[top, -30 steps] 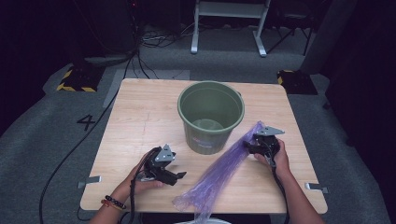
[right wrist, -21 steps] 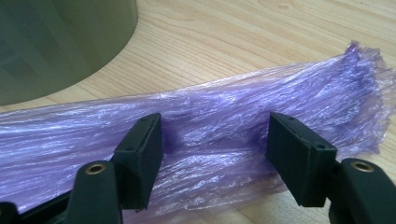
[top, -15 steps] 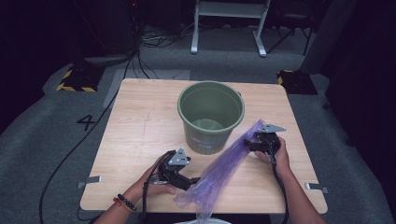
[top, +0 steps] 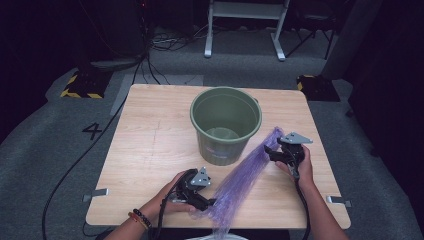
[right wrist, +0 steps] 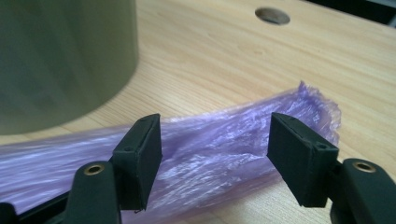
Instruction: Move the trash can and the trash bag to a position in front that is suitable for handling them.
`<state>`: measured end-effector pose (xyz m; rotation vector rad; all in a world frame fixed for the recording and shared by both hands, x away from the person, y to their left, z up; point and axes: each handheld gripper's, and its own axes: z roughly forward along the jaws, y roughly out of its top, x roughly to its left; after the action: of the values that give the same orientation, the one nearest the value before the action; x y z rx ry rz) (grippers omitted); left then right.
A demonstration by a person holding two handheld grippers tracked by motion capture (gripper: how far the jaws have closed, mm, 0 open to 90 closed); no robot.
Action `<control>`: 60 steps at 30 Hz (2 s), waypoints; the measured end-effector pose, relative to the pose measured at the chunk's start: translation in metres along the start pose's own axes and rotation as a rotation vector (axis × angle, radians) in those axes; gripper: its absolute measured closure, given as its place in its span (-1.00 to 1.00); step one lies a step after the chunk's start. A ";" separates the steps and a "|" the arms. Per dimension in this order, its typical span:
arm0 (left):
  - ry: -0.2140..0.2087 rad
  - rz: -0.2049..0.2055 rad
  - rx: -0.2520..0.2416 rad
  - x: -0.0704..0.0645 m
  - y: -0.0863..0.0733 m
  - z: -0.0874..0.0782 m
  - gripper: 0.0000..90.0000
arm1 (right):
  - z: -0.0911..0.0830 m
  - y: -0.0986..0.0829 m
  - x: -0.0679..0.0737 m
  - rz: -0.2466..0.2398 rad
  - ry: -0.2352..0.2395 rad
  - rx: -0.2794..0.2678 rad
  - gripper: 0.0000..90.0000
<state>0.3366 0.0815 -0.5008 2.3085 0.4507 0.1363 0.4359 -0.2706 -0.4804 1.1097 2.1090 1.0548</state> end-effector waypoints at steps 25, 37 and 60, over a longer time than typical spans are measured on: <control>0.029 0.027 0.001 0.002 0.019 0.022 -0.55 | -0.002 -0.008 -0.006 0.105 0.055 0.094 -0.38; 0.126 0.075 -0.128 -0.005 0.021 -0.014 -0.60 | 0.012 -0.011 -0.009 0.085 0.038 0.131 -0.30; 0.273 -0.080 -0.020 0.047 -0.042 -0.062 -0.65 | 0.015 -0.015 -0.014 0.071 0.058 0.140 -0.16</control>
<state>0.3546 0.1678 -0.4888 2.2561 0.6749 0.4172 0.4477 -0.2821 -0.5002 1.2423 2.2323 0.9954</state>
